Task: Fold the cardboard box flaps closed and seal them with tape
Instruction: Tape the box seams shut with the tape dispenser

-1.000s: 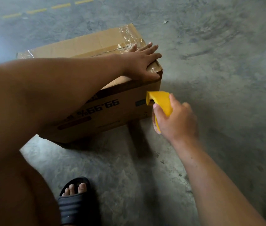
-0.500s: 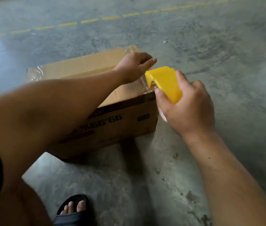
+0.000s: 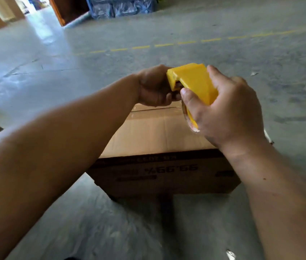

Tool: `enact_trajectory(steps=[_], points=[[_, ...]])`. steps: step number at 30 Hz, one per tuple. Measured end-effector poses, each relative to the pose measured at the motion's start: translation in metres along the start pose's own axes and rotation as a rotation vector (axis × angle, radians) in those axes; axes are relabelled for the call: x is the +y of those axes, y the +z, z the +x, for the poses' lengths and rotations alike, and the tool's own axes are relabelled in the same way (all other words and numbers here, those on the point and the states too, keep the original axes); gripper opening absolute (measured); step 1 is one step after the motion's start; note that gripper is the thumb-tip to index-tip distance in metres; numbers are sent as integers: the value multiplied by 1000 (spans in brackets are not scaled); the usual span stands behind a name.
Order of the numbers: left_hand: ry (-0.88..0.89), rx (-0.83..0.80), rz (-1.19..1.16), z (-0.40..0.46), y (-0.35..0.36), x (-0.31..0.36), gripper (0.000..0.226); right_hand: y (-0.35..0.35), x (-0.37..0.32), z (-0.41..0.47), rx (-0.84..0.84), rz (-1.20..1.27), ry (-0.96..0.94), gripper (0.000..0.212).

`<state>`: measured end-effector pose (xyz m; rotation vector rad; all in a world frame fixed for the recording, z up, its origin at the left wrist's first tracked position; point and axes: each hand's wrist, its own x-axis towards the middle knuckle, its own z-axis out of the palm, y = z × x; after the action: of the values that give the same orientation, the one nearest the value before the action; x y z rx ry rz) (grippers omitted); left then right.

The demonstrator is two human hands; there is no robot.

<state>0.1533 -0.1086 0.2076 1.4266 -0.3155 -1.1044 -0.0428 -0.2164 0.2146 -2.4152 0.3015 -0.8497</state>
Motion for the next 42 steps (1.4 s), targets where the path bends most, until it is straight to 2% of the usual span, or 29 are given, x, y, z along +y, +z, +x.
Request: enact_trajectory(steps=[4,7,12,15,24,28,34,38,42], points=[[-84,24,2,-18,-24,4,56,11,-21,3,-42,18,-8,73],[-64,60,84,-41,-44,18,64,26,-46,7,-57,30,-34,73],[-55,139,248,-65,-102,17,47,59,-82,0,-113,18,-65,75],[-78,108,333,-80,-132,8,28,87,-102,-6,-158,32,-69,77],[-45,174,682,-73,-187,22,18,136,-143,-1,-274,-10,69,82],[-4,203,783,-61,-223,35,5,146,-161,-1,-309,-36,174,80],[-3,153,851,-33,-254,39,5,158,-178,4,-335,-97,269,80],[16,211,903,-24,-278,43,11,162,-194,-2,-370,-154,315,79],[38,147,1016,-18,-278,44,14,163,-204,-5,-384,-190,376,79]])
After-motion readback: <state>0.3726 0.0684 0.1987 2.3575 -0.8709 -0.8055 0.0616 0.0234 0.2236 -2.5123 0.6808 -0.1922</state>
